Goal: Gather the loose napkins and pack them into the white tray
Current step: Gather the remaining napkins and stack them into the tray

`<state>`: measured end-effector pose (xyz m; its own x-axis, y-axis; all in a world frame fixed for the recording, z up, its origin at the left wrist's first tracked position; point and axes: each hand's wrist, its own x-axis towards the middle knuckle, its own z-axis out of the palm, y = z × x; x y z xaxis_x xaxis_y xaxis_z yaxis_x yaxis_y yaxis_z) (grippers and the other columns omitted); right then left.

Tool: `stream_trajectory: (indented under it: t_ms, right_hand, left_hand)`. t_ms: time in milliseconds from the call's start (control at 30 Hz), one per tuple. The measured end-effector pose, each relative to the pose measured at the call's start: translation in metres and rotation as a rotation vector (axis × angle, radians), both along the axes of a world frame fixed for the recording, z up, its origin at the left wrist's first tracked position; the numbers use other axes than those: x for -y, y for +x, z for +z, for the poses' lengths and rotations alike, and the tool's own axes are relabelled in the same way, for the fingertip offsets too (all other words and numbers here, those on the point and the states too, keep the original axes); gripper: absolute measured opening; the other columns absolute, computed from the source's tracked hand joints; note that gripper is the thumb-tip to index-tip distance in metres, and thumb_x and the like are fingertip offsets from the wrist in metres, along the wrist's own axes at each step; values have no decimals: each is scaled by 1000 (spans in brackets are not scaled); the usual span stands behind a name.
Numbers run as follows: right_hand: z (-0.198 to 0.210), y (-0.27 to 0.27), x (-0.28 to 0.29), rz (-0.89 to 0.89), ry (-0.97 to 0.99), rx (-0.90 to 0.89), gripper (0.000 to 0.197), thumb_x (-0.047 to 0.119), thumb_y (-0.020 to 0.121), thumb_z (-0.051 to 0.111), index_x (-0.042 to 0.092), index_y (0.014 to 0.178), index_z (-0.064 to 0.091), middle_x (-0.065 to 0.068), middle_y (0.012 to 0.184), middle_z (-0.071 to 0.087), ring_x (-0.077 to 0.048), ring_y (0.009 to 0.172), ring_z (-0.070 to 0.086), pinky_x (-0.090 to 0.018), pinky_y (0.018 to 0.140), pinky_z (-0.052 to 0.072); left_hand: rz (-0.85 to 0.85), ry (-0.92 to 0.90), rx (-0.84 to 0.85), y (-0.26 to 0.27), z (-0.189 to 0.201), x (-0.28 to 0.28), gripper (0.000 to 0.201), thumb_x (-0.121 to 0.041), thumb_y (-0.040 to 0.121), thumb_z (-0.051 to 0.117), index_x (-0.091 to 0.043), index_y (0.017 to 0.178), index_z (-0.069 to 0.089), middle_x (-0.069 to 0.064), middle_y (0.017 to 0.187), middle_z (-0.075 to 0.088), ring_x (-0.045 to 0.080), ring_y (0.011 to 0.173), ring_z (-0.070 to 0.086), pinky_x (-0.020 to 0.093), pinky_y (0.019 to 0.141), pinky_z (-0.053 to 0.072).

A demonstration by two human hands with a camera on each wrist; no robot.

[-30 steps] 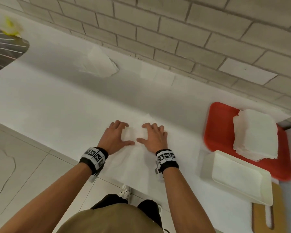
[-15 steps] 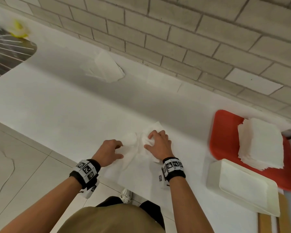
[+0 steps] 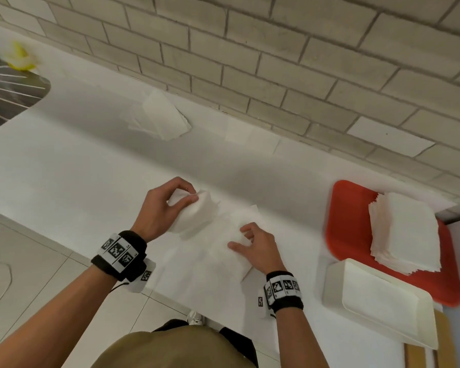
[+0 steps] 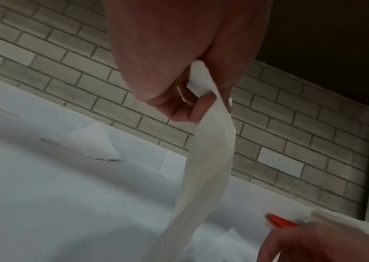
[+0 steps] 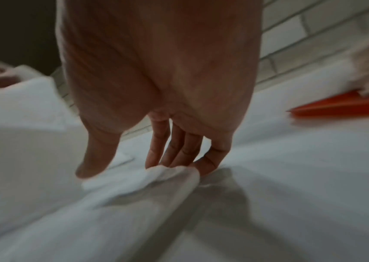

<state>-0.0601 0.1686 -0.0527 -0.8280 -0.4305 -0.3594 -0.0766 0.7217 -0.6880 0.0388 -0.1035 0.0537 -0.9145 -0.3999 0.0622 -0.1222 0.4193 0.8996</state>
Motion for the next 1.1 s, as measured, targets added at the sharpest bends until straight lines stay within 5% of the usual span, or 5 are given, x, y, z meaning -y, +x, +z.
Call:
stream_trajectory:
  t_ms: [300,567,733,900,1100]
  right_hand:
    - [28,16,-24,-48,-293,-72,22,39,104,72,24,93,60,11,85,66,-2,75,57,-23,72,44]
    - [124,-8,-40,-130,-529,-181,10,26,110,63,20,102,65,4,88,69,-16,80,64,-31,71,48]
    - [137,-4,0,102,-580,-8,7,19,108,66,18,103,70,10,93,72,-5,85,65,-22,74,48]
    - [80,-6,62,283,-435,88,14,33,106,70,20,108,67,8,102,77,-8,96,73,-32,88,54]
    - [16,-6,103,326,-123,-25,35,38,101,73,31,132,57,15,112,62,5,98,58,-36,96,45]
  left_hand:
    - [17,291,-73,-16,23,-19,10,-35,113,49,-26,109,47,9,69,54,20,57,47,30,46,38]
    - [54,-33,294,-5,-99,12,11,-28,110,56,-20,102,54,6,88,66,29,80,61,39,75,46]
    - [86,-256,150,4,-106,11,9,-21,99,74,-25,97,67,-4,112,63,20,110,53,33,99,39]
    - [45,217,292,3,-84,7,12,-27,108,61,-19,101,55,-5,79,64,12,67,55,24,64,45]
    - [205,546,421,13,-104,18,21,-42,109,54,-24,120,54,8,93,63,23,76,61,43,70,52]
